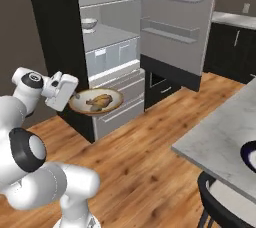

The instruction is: Pick the chicken drumstick and garlic from their plates and place them in the bowl. Then put the bowl in the fridge.

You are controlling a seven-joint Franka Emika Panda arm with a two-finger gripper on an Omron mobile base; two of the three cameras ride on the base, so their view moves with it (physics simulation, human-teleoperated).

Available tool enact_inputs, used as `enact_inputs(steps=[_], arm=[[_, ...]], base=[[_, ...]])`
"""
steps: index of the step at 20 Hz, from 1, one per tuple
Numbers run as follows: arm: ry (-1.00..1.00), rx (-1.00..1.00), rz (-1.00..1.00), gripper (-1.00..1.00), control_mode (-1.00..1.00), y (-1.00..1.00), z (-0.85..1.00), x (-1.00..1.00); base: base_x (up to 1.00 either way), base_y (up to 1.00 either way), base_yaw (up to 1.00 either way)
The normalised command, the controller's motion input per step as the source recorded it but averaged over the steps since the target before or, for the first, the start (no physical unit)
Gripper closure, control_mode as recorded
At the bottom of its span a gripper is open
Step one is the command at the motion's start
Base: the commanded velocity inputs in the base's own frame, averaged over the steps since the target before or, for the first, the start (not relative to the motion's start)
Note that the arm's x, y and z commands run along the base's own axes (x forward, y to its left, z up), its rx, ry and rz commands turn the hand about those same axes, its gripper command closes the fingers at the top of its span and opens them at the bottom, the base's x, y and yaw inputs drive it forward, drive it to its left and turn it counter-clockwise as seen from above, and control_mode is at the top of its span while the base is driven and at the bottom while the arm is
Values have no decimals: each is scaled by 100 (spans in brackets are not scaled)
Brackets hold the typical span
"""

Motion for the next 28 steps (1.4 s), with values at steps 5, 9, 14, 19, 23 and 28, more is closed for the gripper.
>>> enact_inputs(steps=[5,9,14,19,23,28], arm=[[0,0,0,100,100,0,0,0],[0,0,0,100,100,0,0,0],[0,0,0,100,100,0,0,0],[0,0,0,100,100,0,0,0],[0,0,0,100,100,0,0,0],[0,0,0,100,100,0,0,0]], base=[[68,18,-36],[85,20,-20],[90,14,-12],[91,9,-8],[88,5,-1],[69,4,23]])
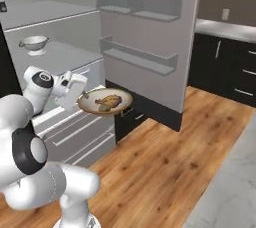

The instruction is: Pick the chicken drumstick and garlic from their plates and place them in the bowl. Then put the bowl in the fridge.

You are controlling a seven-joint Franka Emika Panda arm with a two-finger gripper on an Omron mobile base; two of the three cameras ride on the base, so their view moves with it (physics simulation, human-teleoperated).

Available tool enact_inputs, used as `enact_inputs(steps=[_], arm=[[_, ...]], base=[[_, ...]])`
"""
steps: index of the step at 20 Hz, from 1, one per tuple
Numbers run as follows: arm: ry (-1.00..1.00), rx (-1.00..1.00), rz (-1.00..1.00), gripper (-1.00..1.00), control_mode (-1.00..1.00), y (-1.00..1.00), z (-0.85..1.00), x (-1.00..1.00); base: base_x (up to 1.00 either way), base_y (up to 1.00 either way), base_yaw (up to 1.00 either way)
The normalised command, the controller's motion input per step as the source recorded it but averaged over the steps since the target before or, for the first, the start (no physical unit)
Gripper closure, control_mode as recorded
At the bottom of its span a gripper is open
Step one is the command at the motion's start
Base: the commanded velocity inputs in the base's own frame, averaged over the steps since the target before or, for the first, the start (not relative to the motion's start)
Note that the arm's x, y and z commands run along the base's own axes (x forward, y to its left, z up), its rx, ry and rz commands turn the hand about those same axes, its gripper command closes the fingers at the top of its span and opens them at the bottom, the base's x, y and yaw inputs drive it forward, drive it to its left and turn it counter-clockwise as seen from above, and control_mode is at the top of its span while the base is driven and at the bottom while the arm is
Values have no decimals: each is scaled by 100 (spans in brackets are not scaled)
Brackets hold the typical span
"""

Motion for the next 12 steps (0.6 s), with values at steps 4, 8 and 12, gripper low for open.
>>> enact_inputs(steps=[4,8,12], arm=[[0,0,0,100,100,0,0,0],[0,0,0,100,100,0,0,0],[0,0,0,100,100,0,0,0]], base=[[59,1,59],[69,-2,54],[60,-24,37]])
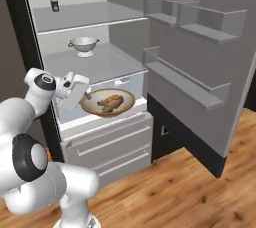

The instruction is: Pick the chicken drumstick and garlic from their plates and place them in the bowl. Then put the bowl in the fridge.

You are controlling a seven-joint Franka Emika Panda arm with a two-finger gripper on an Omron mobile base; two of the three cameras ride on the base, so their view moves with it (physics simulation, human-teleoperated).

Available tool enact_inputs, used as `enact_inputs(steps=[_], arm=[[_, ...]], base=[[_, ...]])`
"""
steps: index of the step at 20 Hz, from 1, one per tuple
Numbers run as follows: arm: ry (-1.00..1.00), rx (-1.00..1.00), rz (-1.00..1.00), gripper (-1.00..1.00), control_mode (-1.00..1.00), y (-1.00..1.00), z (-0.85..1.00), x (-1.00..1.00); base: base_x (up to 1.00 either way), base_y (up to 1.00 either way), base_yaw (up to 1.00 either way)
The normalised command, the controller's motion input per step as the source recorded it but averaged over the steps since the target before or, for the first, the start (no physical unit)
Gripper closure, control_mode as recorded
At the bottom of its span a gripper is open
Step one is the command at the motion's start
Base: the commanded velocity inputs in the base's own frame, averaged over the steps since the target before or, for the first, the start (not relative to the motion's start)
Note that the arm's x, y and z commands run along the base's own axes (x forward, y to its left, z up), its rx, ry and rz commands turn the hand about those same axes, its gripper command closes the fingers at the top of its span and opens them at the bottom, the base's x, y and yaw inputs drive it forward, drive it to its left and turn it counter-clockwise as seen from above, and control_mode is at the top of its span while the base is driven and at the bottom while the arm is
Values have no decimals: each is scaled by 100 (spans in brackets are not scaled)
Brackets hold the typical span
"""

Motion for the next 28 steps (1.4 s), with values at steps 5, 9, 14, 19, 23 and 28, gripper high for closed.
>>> enact_inputs(steps=[5,9,14,19,23,28], arm=[[0,0,0,100,100,0,0,0],[0,0,0,100,100,0,0,0],[0,0,0,100,100,0,0,0],[0,0,0,100,100,0,0,0],[0,0,0,100,100,0,0,0],[0,0,0,100,100,0,0,0]], base=[[58,-21,39],[44,-4,68],[54,-21,48],[31,-32,11],[30,-19,1],[30,-19,24]])
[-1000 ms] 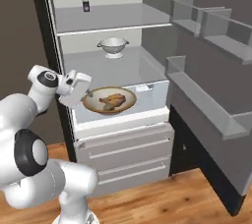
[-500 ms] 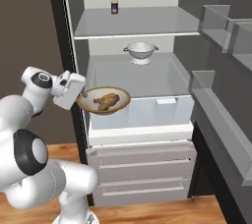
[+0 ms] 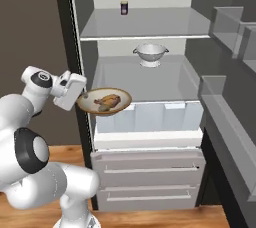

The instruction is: Pick the chicken drumstick and garlic from their plates and place them in the bowl. Then put the bowl in the fridge.

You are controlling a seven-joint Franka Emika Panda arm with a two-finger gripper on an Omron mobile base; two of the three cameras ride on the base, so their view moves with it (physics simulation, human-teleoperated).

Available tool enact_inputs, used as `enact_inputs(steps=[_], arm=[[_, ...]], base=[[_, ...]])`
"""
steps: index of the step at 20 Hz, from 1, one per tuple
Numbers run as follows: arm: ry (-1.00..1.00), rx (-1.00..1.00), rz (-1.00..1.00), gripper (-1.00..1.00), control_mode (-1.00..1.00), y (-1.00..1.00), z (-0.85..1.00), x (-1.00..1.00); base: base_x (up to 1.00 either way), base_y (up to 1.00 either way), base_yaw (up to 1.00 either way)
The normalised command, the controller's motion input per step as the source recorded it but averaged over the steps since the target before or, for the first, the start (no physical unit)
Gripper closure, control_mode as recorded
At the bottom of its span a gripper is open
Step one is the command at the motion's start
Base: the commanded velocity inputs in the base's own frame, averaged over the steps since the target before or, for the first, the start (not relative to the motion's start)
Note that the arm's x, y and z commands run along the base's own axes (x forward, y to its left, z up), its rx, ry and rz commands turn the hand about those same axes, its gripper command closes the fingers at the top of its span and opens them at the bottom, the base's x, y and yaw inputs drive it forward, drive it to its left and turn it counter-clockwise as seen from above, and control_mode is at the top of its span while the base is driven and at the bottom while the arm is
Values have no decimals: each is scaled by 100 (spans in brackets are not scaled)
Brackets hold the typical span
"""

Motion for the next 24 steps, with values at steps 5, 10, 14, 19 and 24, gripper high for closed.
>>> enact_inputs(steps=[5,10,14,19,24], arm=[[0,0,0,100,100,0,0,0],[0,0,0,100,100,0,0,0],[0,0,0,100,100,0,0,0],[0,0,0,100,100,0,0,0],[0,0,0,100,100,0,0,0]], base=[[38,-34,27],[37,-41,21],[39,-27,19],[35,-33,22],[27,-35,11]])
